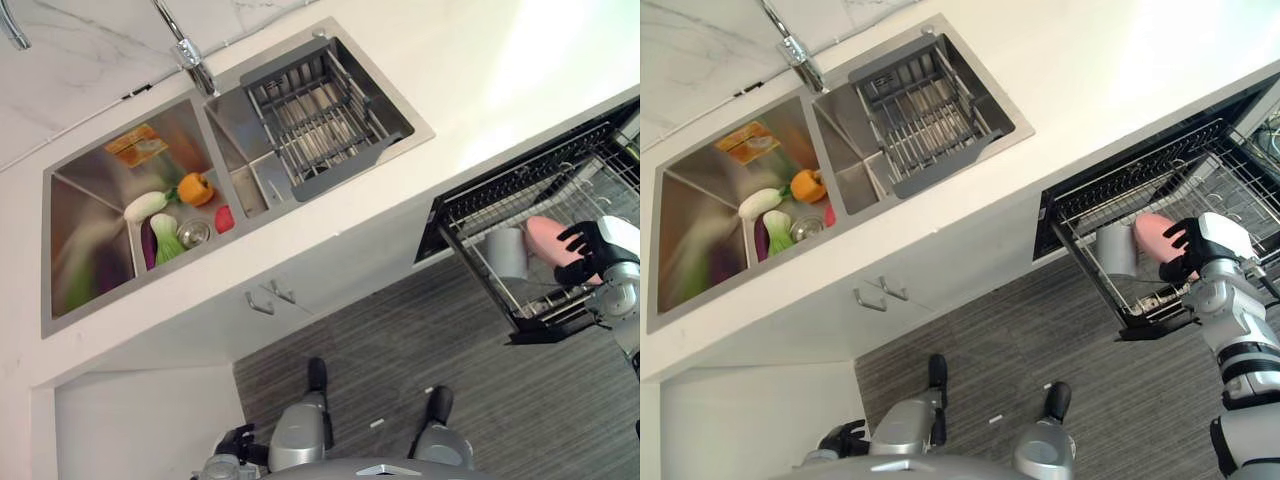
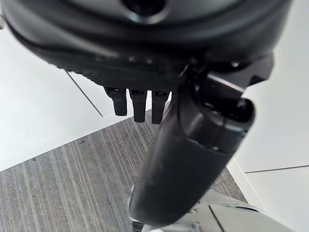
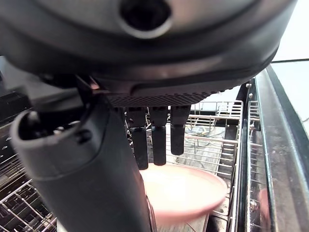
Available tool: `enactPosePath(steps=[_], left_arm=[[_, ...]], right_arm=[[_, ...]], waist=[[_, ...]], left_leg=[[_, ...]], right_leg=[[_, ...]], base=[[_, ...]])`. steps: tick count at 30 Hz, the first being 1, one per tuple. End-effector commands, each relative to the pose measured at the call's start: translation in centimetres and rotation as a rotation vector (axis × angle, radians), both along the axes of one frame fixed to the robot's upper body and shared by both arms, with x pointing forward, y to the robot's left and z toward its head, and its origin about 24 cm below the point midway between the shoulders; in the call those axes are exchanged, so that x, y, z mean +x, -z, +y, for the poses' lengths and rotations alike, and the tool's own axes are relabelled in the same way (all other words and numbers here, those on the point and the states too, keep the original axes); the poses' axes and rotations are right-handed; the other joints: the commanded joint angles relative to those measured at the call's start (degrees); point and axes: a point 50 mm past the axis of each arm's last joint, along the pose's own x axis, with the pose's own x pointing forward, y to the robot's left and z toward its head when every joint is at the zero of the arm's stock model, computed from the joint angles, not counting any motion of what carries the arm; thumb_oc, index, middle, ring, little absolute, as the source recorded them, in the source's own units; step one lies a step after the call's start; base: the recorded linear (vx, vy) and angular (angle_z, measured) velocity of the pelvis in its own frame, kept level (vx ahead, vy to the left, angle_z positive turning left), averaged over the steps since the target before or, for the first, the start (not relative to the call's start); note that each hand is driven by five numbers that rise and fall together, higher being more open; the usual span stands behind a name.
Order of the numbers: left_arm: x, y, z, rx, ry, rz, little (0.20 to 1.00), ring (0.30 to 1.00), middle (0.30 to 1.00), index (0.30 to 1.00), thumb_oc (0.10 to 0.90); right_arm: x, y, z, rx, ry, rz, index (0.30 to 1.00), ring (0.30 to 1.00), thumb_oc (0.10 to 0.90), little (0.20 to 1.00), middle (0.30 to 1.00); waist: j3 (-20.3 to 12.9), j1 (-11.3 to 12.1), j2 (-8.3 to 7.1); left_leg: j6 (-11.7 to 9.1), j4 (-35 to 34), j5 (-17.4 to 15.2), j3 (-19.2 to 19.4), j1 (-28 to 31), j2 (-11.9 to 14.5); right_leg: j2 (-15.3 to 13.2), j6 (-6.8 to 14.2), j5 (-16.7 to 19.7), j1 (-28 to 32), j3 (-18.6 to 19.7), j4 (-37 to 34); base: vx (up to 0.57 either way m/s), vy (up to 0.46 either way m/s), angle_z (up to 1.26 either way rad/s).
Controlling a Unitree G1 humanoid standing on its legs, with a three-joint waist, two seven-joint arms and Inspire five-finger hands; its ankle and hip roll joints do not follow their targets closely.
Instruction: Place the dishes in the dishwasher.
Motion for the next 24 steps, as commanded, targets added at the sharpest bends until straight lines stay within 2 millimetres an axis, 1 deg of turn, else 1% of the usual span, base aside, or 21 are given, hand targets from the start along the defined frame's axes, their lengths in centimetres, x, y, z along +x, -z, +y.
enactPosePath(steps=[1, 3, 5, 6, 8, 9, 10, 11, 12, 13, 14, 15, 16, 17, 18, 19, 21, 22, 23, 24], left_arm=[[-0.2, 0.1, 0.3, 0.030, 0.072, 0.036, 0.900, 0.900, 0.900, 0.900, 0.800], [-0.2, 0.1, 0.4, 0.031, 0.072, 0.041, 0.900, 0.900, 0.900, 0.900, 0.800], [-0.3, 0.1, 0.5, 0.035, 0.069, 0.046, 0.900, 0.900, 0.900, 0.900, 0.800], [-0.3, 0.1, 0.5, 0.037, 0.072, 0.047, 0.900, 0.900, 0.900, 0.900, 0.800], [-0.3, 0.1, 0.9, 0.056, 0.048, 0.053, 0.900, 0.900, 0.900, 0.900, 0.800], [-0.3, 0.0, 1.0, 0.064, 0.033, 0.053, 0.900, 0.900, 0.900, 0.900, 0.800], [-0.3, 0.0, 1.0, 0.067, 0.037, 0.054, 0.900, 0.900, 0.900, 0.900, 0.800], [-0.3, 0.0, 1.0, 0.075, 0.022, 0.054, 0.900, 0.900, 0.900, 0.900, 0.800], [-0.2, 0.0, 0.8, 0.085, -0.001, 0.051, 0.900, 0.900, 0.900, 0.900, 0.800], [-0.2, 0.0, 0.8, 0.092, -0.003, 0.052, 0.900, 0.900, 0.900, 0.900, 0.800], [-0.2, 0.0, 0.9, 0.093, -0.002, 0.053, 0.900, 0.900, 0.900, 0.900, 0.800], [-0.1, 0.0, 0.6, 0.100, -0.009, 0.049, 0.900, 0.900, 0.900, 0.900, 0.800], [0.1, 0.0, 0.3, 0.100, -0.009, 0.045, 0.900, 0.900, 0.900, 0.900, 0.800], [0.0, 0.0, 0.3, 0.101, -0.007, 0.046, 0.900, 0.900, 0.900, 0.900, 0.800], [0.2, 0.1, -0.1, 0.095, -0.006, 0.039, 0.900, 0.900, 0.900, 0.900, 0.800], [0.2, 0.1, -0.1, 0.095, -0.006, 0.039, 0.900, 0.900, 0.900, 0.900, 0.800], [0.3, 0.0, -0.4, 0.091, 0.015, 0.032, 0.900, 0.900, 0.900, 0.900, 0.800], [0.4, 0.0, -0.5, 0.085, 0.023, 0.030, 0.900, 0.900, 0.900, 0.900, 0.800], [0.4, 0.0, -0.6, 0.079, 0.027, 0.028, 0.900, 0.900, 0.900, 0.900, 0.800], [0.4, 0.1, -0.7, 0.076, 0.031, 0.027, 0.900, 0.900, 0.900, 0.900, 0.800]], right_arm=[[2.2, -6.8, 0.7, -0.067, -0.060, -0.256, 0.900, 0.900, 0.800, 0.900, 0.900], [2.1, -7.3, 0.9, -0.073, -0.074, -0.282, 0.900, 0.900, 0.800, 0.900, 0.900], [1.7, -8.3, 1.2, -0.074, -0.090, -0.347, 0.900, 0.900, 0.800, 0.900, 0.900], [1.6, -8.2, 1.1, -0.073, -0.087, -0.346, 0.900, 0.900, 0.800, 0.900, 0.900], [0.2, -8.8, 0.9, -0.043, -0.048, -0.485, 0.900, 0.900, 0.800, 0.900, 0.900], [-0.6, -8.7, 0.7, -0.019, -0.012, -0.553, 0.900, 0.900, 0.800, 0.900, 0.900], [-0.8, -8.5, 0.6, -0.018, -0.007, -0.553, 0.900, 0.900, 0.800, 0.900, 0.900], [-1.9, -8.2, 0.3, 0.003, 0.038, -0.620, 0.900, 0.900, 0.800, 0.900, 0.900], [-3.8, -7.3, -0.2, 0.026, 0.144, -0.739, 0.900, 0.900, 0.800, 0.900, 0.900], [-4.6, -6.8, 0.3, 0.040, 0.161, -0.783, 0.900, 0.900, 0.800, 0.900, 0.900], [-4.7, -6.8, 0.3, 0.040, 0.163, -0.782, 0.900, 0.900, 0.800, 0.900, 0.900], [-5.9, -5.4, 0.2, 0.095, 0.241, -0.841, 0.900, 0.900, 0.800, 0.900, 0.900], [-6.8, -3.6, 0.2, 0.107, 0.299, -0.818, 0.900, 0.900, 0.800, 0.900, 0.900], [-6.8, -3.6, 0.2, 0.107, 0.301, -0.817, 0.900, 0.900, 0.800, 0.900, 0.900], [-7.4, -1.8, 0.5, 0.157, 0.357, -0.806, 0.900, 0.900, 0.800, 0.900, 0.900], [-7.4, -1.8, 0.5, 0.157, 0.357, -0.806, 0.900, 0.900, 0.800, 0.900, 0.900], [-7.5, -0.4, 0.5, 0.208, 0.396, -0.780, 0.900, 0.900, 0.800, 0.900, 0.900], [-7.3, 0.2, 0.5, 0.227, 0.398, -0.745, 0.535, 0.535, 0.557, 0.535, 0.535], [-7.0, 0.3, 0.5, 0.227, 0.394, -0.726, 0.300, 0.300, 0.400, 0.300, 0.300], [-6.7, 0.4, 0.5, 0.212, 0.391, -0.705, 0.300, 0.300, 0.400, 0.300, 0.300]], waist=[[-2.03, 0.41, -2.27], [-2.12, 0.05, -2.41], [-2.33, -0.36, -2.54], [-2.32, -0.20, -2.58], [-2.65, -1.11, -2.61], [-2.69, -1.45, -2.54], [-2.70, -1.23, -2.62], [-2.68, -1.63, -2.46], [-2.65, -2.46, -1.99], [-2.58, -2.55, -1.87], [-2.61, -2.45, -1.90], [-2.40, -3.01, -1.51], [-2.04, -3.42, -0.93], [-2.11, -3.36, -0.99], [-1.31, -3.90, -0.30], [-1.31, -3.90, -0.30], [-0.63, -4.23, 0.39], [-0.10, -4.37, 0.81], [0.19, -4.49, 1.18], [0.34, -4.45, 1.51]], left_leg=[[-0.77, 1.13, -3.11, -0.68, 2.19, 0.03], [-0.76, 1.26, -3.32, -0.47, 2.54, 0.10], [-0.78, 1.23, -3.44, -0.26, 2.99, 0.22], [-0.78, 1.23, -3.45, -0.27, 3.04, 0.22], [-0.66, 1.11, -3.87, -0.10, 3.77, 0.19], [-0.63, 1.02, -3.98, -0.02, 3.96, 0.21], [-0.64, 1.04, -4.00, -0.06, 4.00, 0.21], [-0.60, 0.97, -4.16, -0.08, 4.25, 0.16], [-0.51, 0.86, -4.35, -0.06, 4.50, 0.04], [-0.48, 0.85, -4.44, -0.22, 4.59, 0.00], [-0.49, 0.85, -4.44, -0.23, 4.60, -0.01], [-0.43, 0.80, -4.53, -0.36, 4.59, -0.13], [-0.42, 0.75, -4.54, -0.47, 4.52, -0.33], [-0.42, 0.76, -4.53, -0.54, 4.50, -0.35], [-0.47, 0.76, -4.29, -0.66, 4.13, -0.54], [-0.47, 0.76, -4.29, -0.66, 4.13, -0.54], [-0.43, 0.80, -4.05, -0.73, 3.67, -0.63], [-0.42, 0.84, -3.87, -0.75, 3.41, -0.72], [-0.44, 0.85, -3.75, -0.80, 3.27, -0.79], [-0.44, 0.84, -3.68, -0.82, 3.19, -0.88]], right_leg=[[-1.13, 0.99, -2.96, -1.01, 2.27, 2.20], [-1.11, 0.94, -3.24, -0.73, 2.29, 2.39], [-1.10, 0.90, -3.31, -0.30, 2.30, 2.31], [-1.10, 0.91, -3.31, -0.23, 2.29, 2.29], [-1.01, 0.91, -3.44, 0.26, 2.45, 2.21], [-1.03, 0.93, -3.51, 0.39, 2.47, 2.18], [-1.03, 0.93, -3.53, 0.47, 2.42, 2.17], [-1.03, 0.92, -3.68, 0.55, 2.48, 2.24], [-1.03, 0.85, -3.99, 0.75, 2.48, 2.31], [-1.04, 0.85, -4.11, 0.84, 2.45, 2.41], [-1.04, 0.85, -4.11, 0.86, 2.44, 2.41], [-1.11, 0.81, -4.26, 0.82, 2.38, 2.58], [-1.29, 0.77, -4.41, 0.65, 2.34, 2.96], [-1.32, 0.77, -4.47, 0.62, 2.28, 3.06], [-1.54, 0.67, -4.54, -0.08, 2.42, 3.86], [-1.54, 0.67, -4.54, -0.08, 2.42, 3.86], [-1.89, 0.61, -4.76, -1.02, 2.35, 5.09], [-2.07, 0.54, -4.82, -1.48, 2.33, 5.67], [-2.22, 0.54, -4.88, -1.94, 2.41, 6.04], [-2.41, 0.57, -4.86, -2.30, 2.54, 6.30]], base=[[0.00, 0.000, 0.00], [0.00, 0.000, 0.00], [0.00, 0.000, 0.00], [0.00, 0.000, 0.00], [0.03, 0.004, -0.01], [0.00, 0.000, 0.00], [0.02, 0.005, 0.03], [0.00, 0.000, 0.00], [0.00, 0.000, 0.00], [0.00, 0.000, 0.00], [0.00, 0.000, 0.00], [0.00, 0.000, 0.00], [-0.03, 0.023, -0.04], [-0.06, 0.035, -0.02], [-0.05, 0.021, 0.00], [-0.07, 0.035, 0.00], [-0.06, 0.029, -0.01], [-0.07, 0.032, 0.01], [-0.05, 0.032, 0.01], [-0.03, 0.047, 0.01]])
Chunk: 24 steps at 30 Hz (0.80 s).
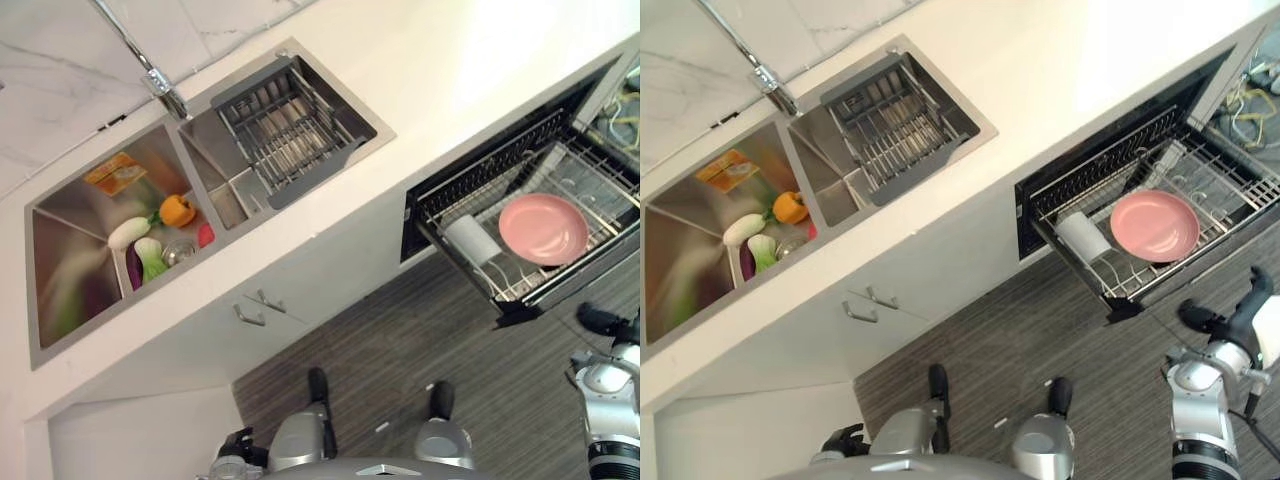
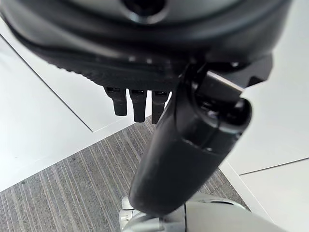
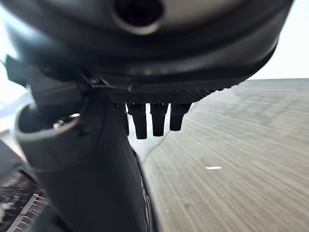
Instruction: Place the dishes in the dishwasher.
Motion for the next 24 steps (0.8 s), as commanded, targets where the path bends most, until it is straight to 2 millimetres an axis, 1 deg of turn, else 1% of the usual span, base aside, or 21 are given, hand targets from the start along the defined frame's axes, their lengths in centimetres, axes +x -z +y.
enactPosePath(steps=[1, 2, 3, 4, 5, 6, 7, 8, 9, 10, 11, 13, 14, 15, 18, 19, 20, 21, 22, 23, 24], left_arm=[[0.7, -0.2, 1.1, 0.052, 0.078, 0.005, 0.900, 0.900, 0.900, 0.900, 0.800], [0.7, -0.2, 1.0, 0.051, 0.077, 0.004, 0.900, 0.900, 0.900, 0.900, 0.800], [0.6, -0.2, 0.9, 0.050, 0.085, -0.001, 0.900, 0.900, 0.900, 0.900, 0.800], [0.6, -0.2, 0.9, 0.050, 0.085, -0.001, 0.900, 0.900, 0.900, 0.900, 0.800], [0.6, -0.2, 0.9, 0.047, 0.092, -0.005, 0.900, 0.900, 0.900, 0.900, 0.800], [0.6, -0.2, 0.9, 0.047, 0.092, -0.005, 0.900, 0.900, 0.900, 0.900, 0.800], [0.7, -0.2, 0.8, 0.046, 0.096, -0.011, 0.900, 0.900, 0.900, 0.900, 0.800], [0.8, -0.3, 0.8, 0.045, 0.113, -0.022, 0.900, 0.900, 0.900, 0.900, 0.800], [0.8, -0.3, 0.8, 0.045, 0.113, -0.022, 0.900, 0.900, 0.900, 0.900, 0.800], [0.8, -0.3, 0.8, 0.042, 0.123, -0.030, 0.900, 0.900, 0.900, 0.900, 0.800], [0.8, -0.3, 0.8, 0.042, 0.123, -0.030, 0.900, 0.900, 0.900, 0.900, 0.800], [1.1, -0.4, 0.7, 0.039, 0.145, -0.045, 0.900, 0.900, 0.900, 0.900, 0.800], [1.1, -0.4, 0.7, 0.039, 0.145, -0.045, 0.900, 0.900, 0.900, 0.900, 0.800], [0.9, -0.4, 0.7, 0.039, 0.162, -0.041, 0.900, 0.900, 0.900, 0.900, 0.800], [0.9, -0.3, 0.7, 0.040, 0.172, -0.037, 0.900, 0.900, 0.900, 0.900, 0.800], [0.6, -0.3, 0.8, 0.045, 0.195, -0.023, 0.900, 0.900, 0.900, 0.900, 0.800], [0.5, -0.2, 1.1, 0.047, 0.203, -0.014, 0.900, 0.900, 0.900, 0.900, 0.800], [0.5, -0.2, 1.1, 0.047, 0.203, -0.014, 0.900, 0.900, 0.900, 0.900, 0.800], [0.5, -0.3, 1.2, 0.027, 0.196, -0.020, 0.900, 0.900, 0.900, 0.900, 0.800], [0.5, -0.3, 1.2, 0.027, 0.196, -0.020, 0.900, 0.900, 0.900, 0.900, 0.800], [0.8, -0.4, 1.4, -0.006, 0.165, -0.032, 0.900, 0.900, 0.900, 0.900, 0.800]], right_arm=[[4.4, -7.9, -1.2, -0.248, -0.070, -0.190, 0.300, 0.300, 0.400, 0.300, 0.300], [4.5, -7.9, -1.2, -0.249, -0.071, -0.191, 0.300, 0.300, 0.400, 0.300, 0.300], [5.5, -7.7, -1.1, -0.240, -0.072, -0.180, 0.300, 0.300, 0.400, 0.300, 0.300], [5.5, -7.7, -1.1, -0.240, -0.072, -0.180, 0.300, 0.300, 0.400, 0.300, 0.300], [6.2, -7.9, -1.2, -0.253, -0.086, -0.160, 0.300, 0.300, 0.400, 0.300, 0.300], [6.2, -7.9, -1.2, -0.253, -0.086, -0.160, 0.300, 0.300, 0.400, 0.300, 0.300], [7.2, -8.5, -1.0, -0.262, -0.106, -0.164, 0.300, 0.300, 0.400, 0.300, 0.300], [8.9, -9.2, -0.6, -0.293, -0.155, -0.135, 0.300, 0.300, 0.400, 0.300, 0.300], [8.9, -9.2, -0.6, -0.293, -0.155, -0.135, 0.300, 0.300, 0.400, 0.300, 0.300], [10.5, -9.9, -0.2, -0.310, -0.192, -0.115, 0.300, 0.300, 0.400, 0.300, 0.300], [10.5, -9.9, -0.2, -0.310, -0.192, -0.115, 0.300, 0.300, 0.400, 0.300, 0.300], [12.9, -12.0, 1.1, -0.373, -0.277, -0.102, 0.300, 0.300, 0.400, 0.300, 0.300], [12.9, -12.0, 1.1, -0.373, -0.277, -0.102, 0.300, 0.300, 0.400, 0.300, 0.300], [14.1, -13.2, 1.7, -0.415, -0.321, -0.087, 0.300, 0.300, 0.400, 0.300, 0.300], [14.5, -13.6, 1.8, -0.432, -0.338, -0.073, 0.300, 0.300, 0.400, 0.300, 0.300], [15.4, -14.3, 1.9, -0.457, -0.362, -0.028, 0.300, 0.300, 0.400, 0.300, 0.300], [16.3, -14.9, 2.4, -0.479, -0.394, -0.001, 0.300, 0.300, 0.400, 0.300, 0.300], [16.3, -14.9, 2.4, -0.479, -0.394, -0.001, 0.300, 0.300, 0.400, 0.300, 0.300], [16.5, -14.8, 2.3, -0.448, -0.401, 0.007, 0.300, 0.300, 0.400, 0.300, 0.300], [16.5, -14.8, 2.3, -0.448, -0.401, 0.007, 0.300, 0.300, 0.400, 0.300, 0.300], [16.7, -14.1, 2.6, -0.377, -0.426, 0.006, 0.472, 0.472, 0.515, 0.472, 0.472]], waist=[[0.51, 1.58, -0.95], [0.54, 1.50, -0.93], [0.34, 2.12, -0.31], [0.34, 2.12, -0.31], [0.18, 2.58, -0.02], [0.18, 2.58, -0.02], [0.04, 2.77, 0.29], [-0.36, 3.69, 0.66], [-0.36, 3.69, 0.66], [-0.68, 4.90, 1.04], [-0.68, 4.90, 1.04], [-1.35, 6.19, 1.46], [-1.35, 6.19, 1.46], [-1.90, 7.28, 1.41], [-2.37, 7.85, 1.39], [-3.13, 9.04, 1.35], [-4.14, 10.31, 1.04], [-4.14, 10.31, 1.04], [-4.80, 11.49, 0.86], [-4.80, 11.49, 0.86], [-5.56, 12.69, 0.60]], left_leg=[[-0.82, 0.90, -3.78, -0.91, 2.47, -0.42], [-0.82, 0.90, -3.78, -0.89, 2.45, -0.42], [-0.88, 0.87, -3.66, -1.00, 2.36, -0.60], [-0.88, 0.87, -3.66, -1.00, 2.36, -0.60], [-0.95, 0.83, -3.56, -1.16, 2.23, -0.74], [-0.95, 0.83, -3.56, -1.16, 2.23, -0.74], [-1.03, 0.82, -3.51, -1.31, 2.06, -0.81], [-1.19, 0.76, -3.37, -1.63, 1.81, -0.92], [-1.19, 0.76, -3.37, -1.63, 1.81, -0.92], [-1.47, 0.82, -3.49, -2.01, 1.95, -0.96], [-1.47, 0.82, -3.49, -2.01, 1.95, -0.96], [-1.72, 0.74, -2.97, -2.97, 1.59, -1.11], [-1.72, 0.74, -2.97, -2.97, 1.59, -1.11], [-1.98, 0.74, -3.11, -3.77, 1.80, -1.20], [-2.02, 0.64, -2.82, -4.20, 1.48, -1.31], [-2.22, 0.64, -2.69, -5.45, 1.51, -1.42], [-2.46, 0.56, -2.45, -6.43, 1.26, -1.54], [-2.46, 0.56, -2.45, -6.43, 1.26, -1.54], [-2.79, 0.57, -2.41, -7.65, 1.08, -1.55], [-2.79, 0.57, -2.41, -7.65, 1.08, -1.55], [-3.00, 0.54, -2.08, -9.11, 0.50, -1.66]], right_leg=[[-1.93, 0.41, -5.27, -2.71, 1.86, 6.35], [-1.93, 0.42, -5.26, -2.74, 1.88, 6.36], [-2.11, 0.45, -5.22, -2.67, 1.68, 6.26], [-2.11, 0.45, -5.22, -2.67, 1.68, 6.26], [-2.14, 0.51, -5.18, -2.51, 1.54, 6.11], [-2.14, 0.51, -5.18, -2.51, 1.54, 6.11], [-2.20, 0.55, -5.05, -2.50, 1.33, 5.93], [-2.41, 0.62, -4.96, -2.21, 0.85, 5.67], [-2.41, 0.62, -4.96, -2.21, 0.85, 5.67], [-2.62, 0.71, -5.33, -1.22, -0.01, 5.65], [-2.62, 0.71, -5.33, -1.22, -0.01, 5.65], [-2.92, 0.67, -5.12, -0.33, -1.52, 5.36], [-2.92, 0.67, -5.12, -0.33, -1.52, 5.36], [-3.00, 0.64, -5.43, 0.70, -2.49, 5.22], [-3.08, 0.66, -5.22, 0.96, -3.15, 5.03], [-3.02, 0.67, -5.35, 2.37, -4.72, 4.58], [-2.91, 0.69, -5.39, 3.41, -6.14, 4.11], [-2.91, 0.69, -5.39, 3.41, -6.14, 4.11], [-2.76, 0.64, -5.75, 4.24, -7.43, 3.85], [-2.76, 0.64, -5.75, 4.24, -7.43, 3.85], [-2.51, 0.49, -5.92, 5.04, -9.21, 3.70]], base=[[-0.01, 0.035, 0.01], [-0.01, 0.033, -0.01], [0.00, 0.000, 0.00], [0.00, 0.000, 0.00], [0.00, 0.000, 0.00], [-0.01, 0.001, 0.04], [-0.01, -0.006, 0.06], [-0.01, -0.006, 0.06], [0.00, -0.025, 0.09], [0.01, -0.018, 0.04], [0.00, -0.028, 0.08], [-0.01, -0.017, 0.24], [0.02, -0.041, 0.40], [0.02, -0.034, 0.20], [0.01, -0.028, 0.27], [0.04, -0.071, 0.51], [0.04, -0.071, 0.51], [0.04, -0.086, 0.52], [0.02, -0.045, 0.33], [0.04, -0.091, 0.79], [0.02, -0.046, 0.46]])
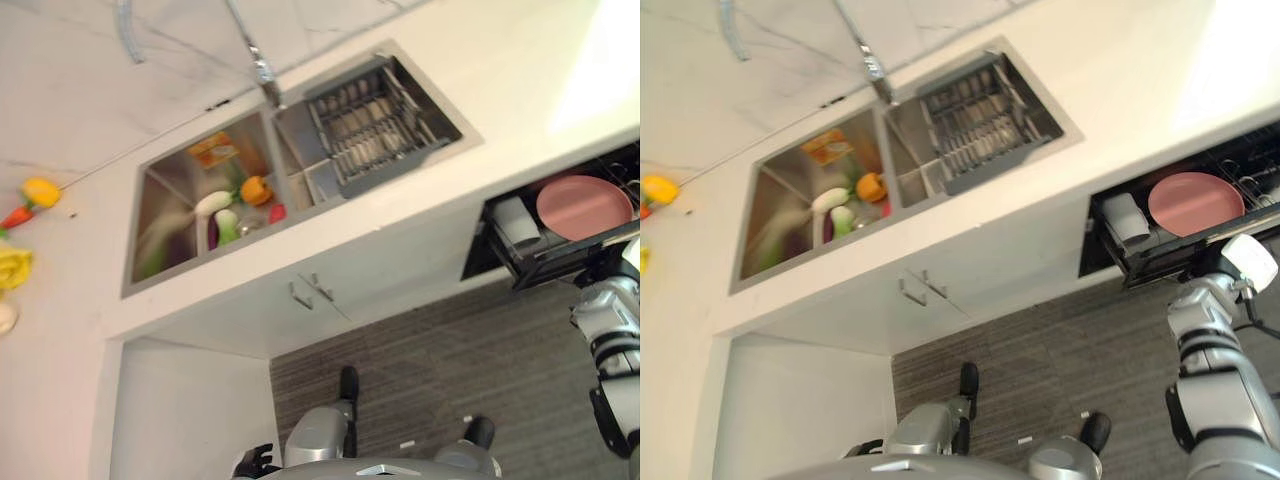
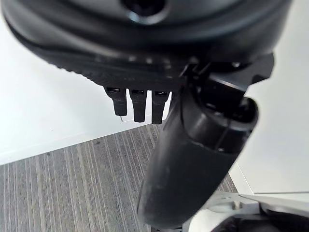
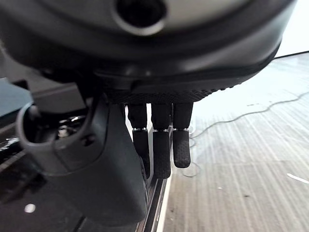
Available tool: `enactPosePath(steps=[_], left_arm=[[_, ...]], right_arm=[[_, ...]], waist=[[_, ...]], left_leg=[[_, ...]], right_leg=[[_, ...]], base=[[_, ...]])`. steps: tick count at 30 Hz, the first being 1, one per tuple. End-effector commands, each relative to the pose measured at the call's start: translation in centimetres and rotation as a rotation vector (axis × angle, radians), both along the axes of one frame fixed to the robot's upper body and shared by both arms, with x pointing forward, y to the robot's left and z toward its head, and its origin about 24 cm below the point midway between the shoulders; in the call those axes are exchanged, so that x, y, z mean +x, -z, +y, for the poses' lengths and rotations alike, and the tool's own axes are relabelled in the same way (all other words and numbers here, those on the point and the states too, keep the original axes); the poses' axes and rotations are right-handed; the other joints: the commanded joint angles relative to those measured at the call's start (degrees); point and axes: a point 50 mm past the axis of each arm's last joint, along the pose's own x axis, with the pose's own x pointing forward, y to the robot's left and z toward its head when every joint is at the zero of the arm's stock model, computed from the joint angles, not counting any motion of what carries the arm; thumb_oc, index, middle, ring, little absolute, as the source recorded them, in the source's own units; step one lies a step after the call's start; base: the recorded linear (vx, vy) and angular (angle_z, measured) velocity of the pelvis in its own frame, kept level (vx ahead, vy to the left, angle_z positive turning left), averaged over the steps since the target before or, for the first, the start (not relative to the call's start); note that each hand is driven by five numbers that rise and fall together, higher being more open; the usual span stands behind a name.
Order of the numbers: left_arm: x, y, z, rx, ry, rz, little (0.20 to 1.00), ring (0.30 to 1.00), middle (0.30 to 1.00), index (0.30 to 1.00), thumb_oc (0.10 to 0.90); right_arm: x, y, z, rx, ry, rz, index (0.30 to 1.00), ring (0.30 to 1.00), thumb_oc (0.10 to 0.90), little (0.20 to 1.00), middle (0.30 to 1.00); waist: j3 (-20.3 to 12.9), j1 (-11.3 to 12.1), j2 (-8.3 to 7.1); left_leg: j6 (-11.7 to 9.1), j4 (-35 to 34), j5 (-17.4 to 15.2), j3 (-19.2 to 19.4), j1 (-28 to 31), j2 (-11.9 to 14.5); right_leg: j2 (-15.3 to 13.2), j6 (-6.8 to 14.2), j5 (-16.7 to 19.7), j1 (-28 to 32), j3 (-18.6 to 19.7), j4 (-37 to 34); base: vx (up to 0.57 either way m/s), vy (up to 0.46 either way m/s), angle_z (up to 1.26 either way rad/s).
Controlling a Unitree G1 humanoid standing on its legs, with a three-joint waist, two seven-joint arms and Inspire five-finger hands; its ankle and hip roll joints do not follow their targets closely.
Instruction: Place the dishes in the dishwasher.
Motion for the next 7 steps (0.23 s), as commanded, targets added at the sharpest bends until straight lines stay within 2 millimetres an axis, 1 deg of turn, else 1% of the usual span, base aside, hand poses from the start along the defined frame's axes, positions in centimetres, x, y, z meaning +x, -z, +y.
enactPosePath(steps=[1, 2, 3, 4, 5, 7], left_arm=[[4.5, -1.0, 2.8, 0.043, 0.071, -0.101, 0.900, 0.900, 0.900, 0.900, 0.800], [4.5, -0.9, 2.9, 0.041, 0.081, -0.094, 0.900, 0.900, 0.900, 0.900, 0.800], [4.1, -0.8, 3.0, 0.034, 0.057, -0.082, 0.900, 0.900, 0.900, 0.900, 0.800], [4.1, -0.8, 3.0, 0.034, 0.057, -0.082, 0.900, 0.900, 0.900, 0.900, 0.800], [4.0, -0.9, 2.8, 0.016, 0.046, -0.090, 0.900, 0.900, 0.900, 0.900, 0.800], [3.8, -0.8, 3.0, 0.008, 0.025, -0.083, 0.900, 0.900, 0.900, 0.900, 0.800]], right_arm=[[6.3, -8.6, 5.0, -0.062, -0.376, -0.380, 0.472, 0.472, 0.515, 0.472, 0.472], [6.2, -8.2, 4.8, -0.018, -0.363, -0.382, 0.646, 0.646, 0.631, 0.646, 0.646], [6.1, -7.3, 5.2, -0.020, -0.372, -0.364, 0.900, 0.900, 0.800, 0.900, 0.900], [6.1, -7.3, 5.2, -0.020, -0.372, -0.364, 0.900, 0.900, 0.800, 0.900, 0.900], [5.5, -5.2, 5.4, 0.023, -0.358, -0.341, 0.900, 0.900, 0.800, 0.900, 0.900], [4.5, -2.7, 5.6, 0.091, -0.334, -0.322, 0.900, 0.900, 0.800, 0.900, 0.900]], waist=[[-0.57, 2.92, -3.04], [-0.81, 3.18, -3.16], [-1.35, 3.90, -3.60], [-1.35, 3.90, -3.60], [-1.65, 4.38, -3.88], [-1.87, 4.38, -4.49]], left_leg=[[-3.37, 0.84, -2.01, 0.76, 1.19, 0.62], [-3.36, 0.84, -2.01, 0.21, 1.11, 0.56], [-3.28, 0.84, -2.04, -0.47, 1.12, 0.46], [-3.28, 0.84, -2.04, -0.47, 1.12, 0.46], [-3.19, 0.81, -2.23, -0.92, 1.19, 0.35], [-2.98, 0.81, -2.44, -1.33, 1.40, 0.30]], right_leg=[[-2.10, -0.04, -4.88, -2.78, 2.58, 3.72], [-1.99, -0.04, -5.01, -2.20, 1.85, 3.54], [-1.89, 0.02, -5.02, -1.50, 1.10, 3.35], [-1.89, 0.02, -5.02, -1.50, 1.10, 3.35], [-1.72, 0.00, -5.20, -0.84, 0.41, 3.14], [-1.52, -0.08, -5.40, -0.18, -0.11, 3.04]], base=[[0.03, -0.054, 0.71], [0.06, -0.030, 0.52], [0.06, -0.030, 0.52], [0.08, -0.039, 0.42], [0.06, -0.028, 0.17], [0.07, -0.026, 0.17]])
